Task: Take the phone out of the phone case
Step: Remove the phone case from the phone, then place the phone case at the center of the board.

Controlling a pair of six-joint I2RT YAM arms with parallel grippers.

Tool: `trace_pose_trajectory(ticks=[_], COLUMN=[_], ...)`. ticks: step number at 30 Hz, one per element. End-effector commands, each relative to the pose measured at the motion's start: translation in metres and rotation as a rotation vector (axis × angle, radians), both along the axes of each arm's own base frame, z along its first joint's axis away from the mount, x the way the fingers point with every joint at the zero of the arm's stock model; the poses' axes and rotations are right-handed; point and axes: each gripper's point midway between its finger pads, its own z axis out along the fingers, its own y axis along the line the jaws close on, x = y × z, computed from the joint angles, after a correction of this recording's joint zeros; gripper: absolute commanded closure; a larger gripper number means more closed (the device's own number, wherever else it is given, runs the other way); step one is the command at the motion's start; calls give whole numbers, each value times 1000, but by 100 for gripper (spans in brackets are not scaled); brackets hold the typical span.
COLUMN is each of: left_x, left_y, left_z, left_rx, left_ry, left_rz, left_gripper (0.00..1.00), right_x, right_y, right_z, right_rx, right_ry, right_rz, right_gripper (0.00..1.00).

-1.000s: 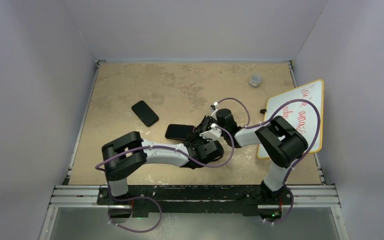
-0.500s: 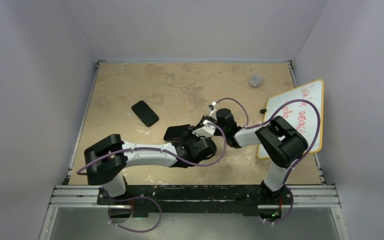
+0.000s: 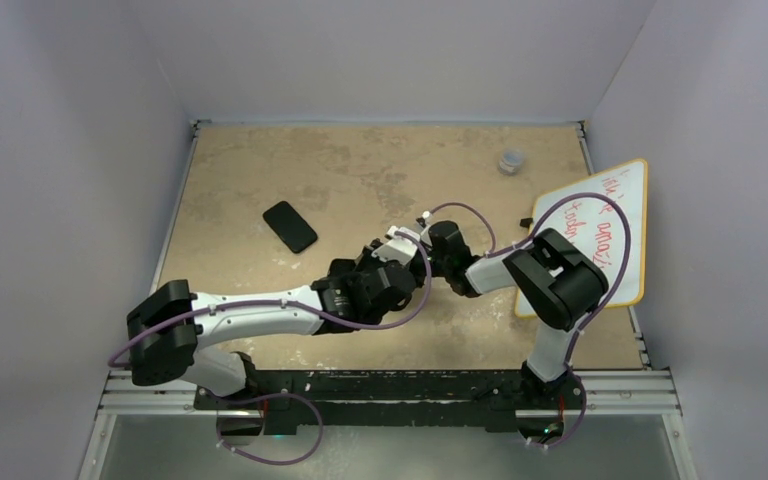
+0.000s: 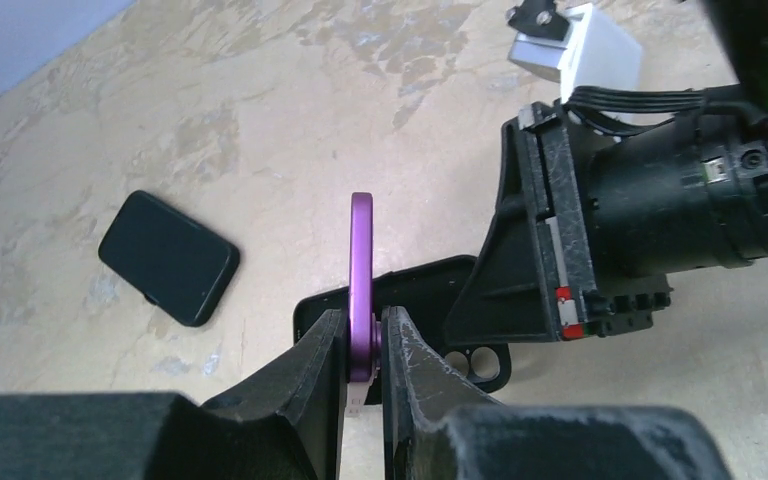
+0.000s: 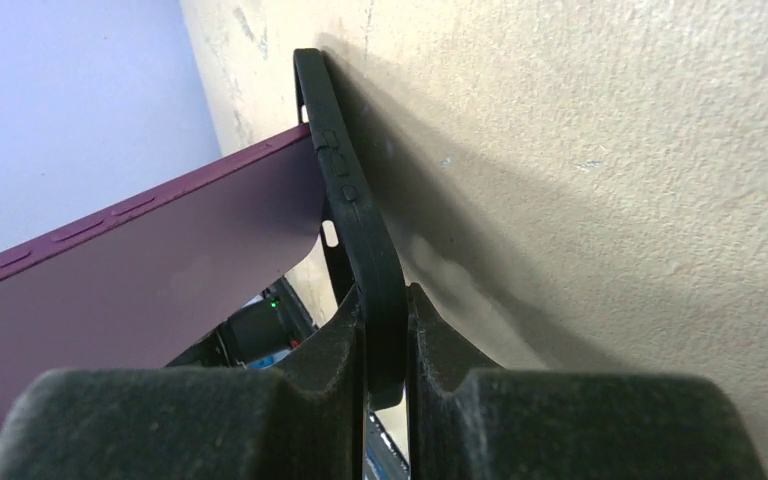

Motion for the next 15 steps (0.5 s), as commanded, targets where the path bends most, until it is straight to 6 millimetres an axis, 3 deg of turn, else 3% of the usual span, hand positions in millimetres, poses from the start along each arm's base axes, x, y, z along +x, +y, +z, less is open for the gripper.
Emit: trace_pose_trajectory(ticks=[1,8,15], left_x=[2,1,-3], left_y=[-31,-36,-16], left_z=[21,37,45], left_rx=[-128,-126,-85], left_ry=[-20,-48,-77], left_rz=[-75,-90,-68], left_gripper=[100,100,100], right_x=[10,20,53], right_y=[7,-1,-38], right_z=[7,4,8], right_rx=[7,-13,-71], right_ry=[-46,-57,-103], right_rz=[-2,-64,-193], right_gripper=[100,100,100])
